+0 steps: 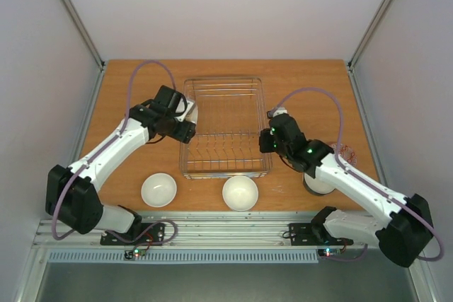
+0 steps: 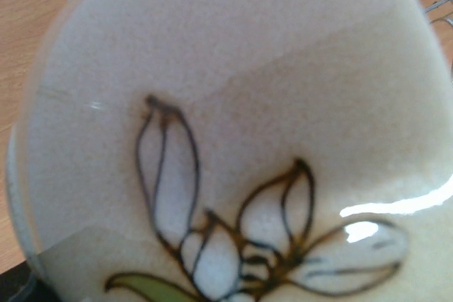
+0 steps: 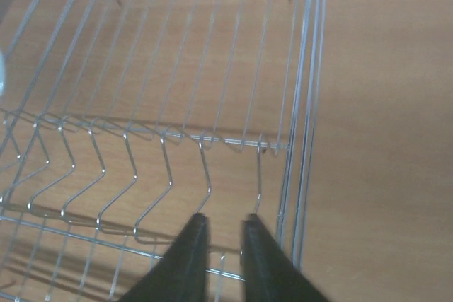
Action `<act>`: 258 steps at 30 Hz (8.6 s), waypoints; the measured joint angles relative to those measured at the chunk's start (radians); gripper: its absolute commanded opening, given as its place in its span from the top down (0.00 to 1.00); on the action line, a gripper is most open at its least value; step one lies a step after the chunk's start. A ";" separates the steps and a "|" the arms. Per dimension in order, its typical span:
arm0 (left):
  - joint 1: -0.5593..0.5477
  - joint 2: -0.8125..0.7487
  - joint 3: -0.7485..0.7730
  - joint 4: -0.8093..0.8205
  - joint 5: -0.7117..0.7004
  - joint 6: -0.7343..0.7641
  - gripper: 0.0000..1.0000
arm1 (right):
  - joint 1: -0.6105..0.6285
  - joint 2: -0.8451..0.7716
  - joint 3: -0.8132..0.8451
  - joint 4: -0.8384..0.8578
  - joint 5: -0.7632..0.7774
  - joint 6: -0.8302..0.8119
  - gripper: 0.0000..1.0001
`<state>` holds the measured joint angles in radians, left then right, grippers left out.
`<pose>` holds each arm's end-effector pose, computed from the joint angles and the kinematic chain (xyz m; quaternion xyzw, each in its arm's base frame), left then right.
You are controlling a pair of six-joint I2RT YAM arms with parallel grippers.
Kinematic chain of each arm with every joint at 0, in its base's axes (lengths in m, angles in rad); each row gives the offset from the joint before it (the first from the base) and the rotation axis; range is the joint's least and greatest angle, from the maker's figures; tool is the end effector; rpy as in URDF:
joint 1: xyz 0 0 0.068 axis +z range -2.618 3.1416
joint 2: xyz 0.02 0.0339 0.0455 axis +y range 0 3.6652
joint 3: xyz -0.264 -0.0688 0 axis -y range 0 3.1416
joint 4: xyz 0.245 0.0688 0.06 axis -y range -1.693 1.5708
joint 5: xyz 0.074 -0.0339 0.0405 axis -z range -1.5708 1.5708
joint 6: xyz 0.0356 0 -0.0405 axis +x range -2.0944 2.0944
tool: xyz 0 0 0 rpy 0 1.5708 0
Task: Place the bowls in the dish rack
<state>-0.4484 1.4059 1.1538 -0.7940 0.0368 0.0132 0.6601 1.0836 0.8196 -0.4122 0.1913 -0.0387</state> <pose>0.2552 -0.1242 0.2761 0.2255 0.9389 -0.0733 0.2494 0.1886 0.1379 0.2726 -0.2684 0.8574 0.0496 0.4363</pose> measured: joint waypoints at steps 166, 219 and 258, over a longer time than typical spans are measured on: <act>0.013 -0.026 -0.038 -0.063 -0.301 0.153 1.00 | 0.037 0.400 0.105 -0.035 -0.245 0.036 0.99; -0.035 0.000 -0.118 -0.019 -0.387 0.225 0.56 | 0.037 0.400 0.079 0.004 -0.233 0.037 0.99; -0.047 -0.327 -0.189 -0.079 -0.009 0.278 0.01 | 0.200 0.010 -0.017 -0.238 -0.141 0.198 0.71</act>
<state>-0.4953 1.0794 0.9649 -0.8734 0.0277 0.2909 0.8604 1.0939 0.8028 -0.6506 0.0505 0.1593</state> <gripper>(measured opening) 0.994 0.209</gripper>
